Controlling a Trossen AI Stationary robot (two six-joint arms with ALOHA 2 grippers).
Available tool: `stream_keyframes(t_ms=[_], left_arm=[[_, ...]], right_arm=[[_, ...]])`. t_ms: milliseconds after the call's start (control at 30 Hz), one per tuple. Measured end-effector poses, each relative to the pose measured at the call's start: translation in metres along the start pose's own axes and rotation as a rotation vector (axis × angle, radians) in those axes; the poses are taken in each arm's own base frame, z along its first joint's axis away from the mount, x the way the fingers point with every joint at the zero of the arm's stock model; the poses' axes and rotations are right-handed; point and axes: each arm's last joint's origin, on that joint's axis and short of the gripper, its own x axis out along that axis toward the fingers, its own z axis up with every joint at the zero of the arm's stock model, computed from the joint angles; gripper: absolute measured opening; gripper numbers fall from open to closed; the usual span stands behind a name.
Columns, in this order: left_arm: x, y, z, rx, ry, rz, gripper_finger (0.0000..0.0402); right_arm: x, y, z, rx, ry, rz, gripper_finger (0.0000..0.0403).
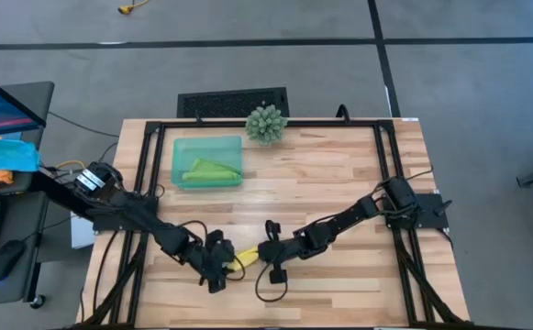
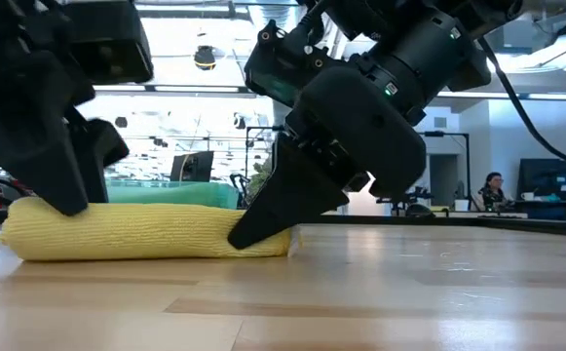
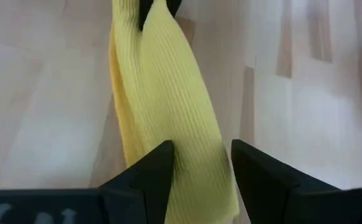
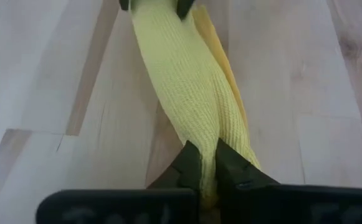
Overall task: Roll microfiber towels into tight, uniform cylinder then place into a basket
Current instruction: Roll the yellow towel, then put the rolled yellow towel into the green bin
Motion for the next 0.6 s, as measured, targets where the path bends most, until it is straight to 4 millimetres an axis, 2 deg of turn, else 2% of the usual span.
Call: stream_keyframes(t_ms=[200, 400, 500, 600], left_arm=[[-0.011, -0.019, -0.007, 0.158, -0.056, 0.066, 0.0155], [-0.019, -0.039, -0.02, 0.332, -0.162, 0.115, 0.0155], [-0.017, -0.041, -0.024, 0.35, -0.198, 0.17, 0.0155], [-0.005, -0.038, -0.031, 0.368, -0.17, 0.201, 0.0155]], right_arm=[[0.001, -0.005, 0.001, 0.066, 0.001, 0.002, 0.005], [0.002, -0.011, 0.001, 0.113, 0.006, 0.02, 0.0034], [0.002, -0.011, 0.001, 0.114, 0.006, 0.021, 0.0033], [0.002, -0.011, 0.001, 0.112, 0.005, 0.022, 0.0042]])
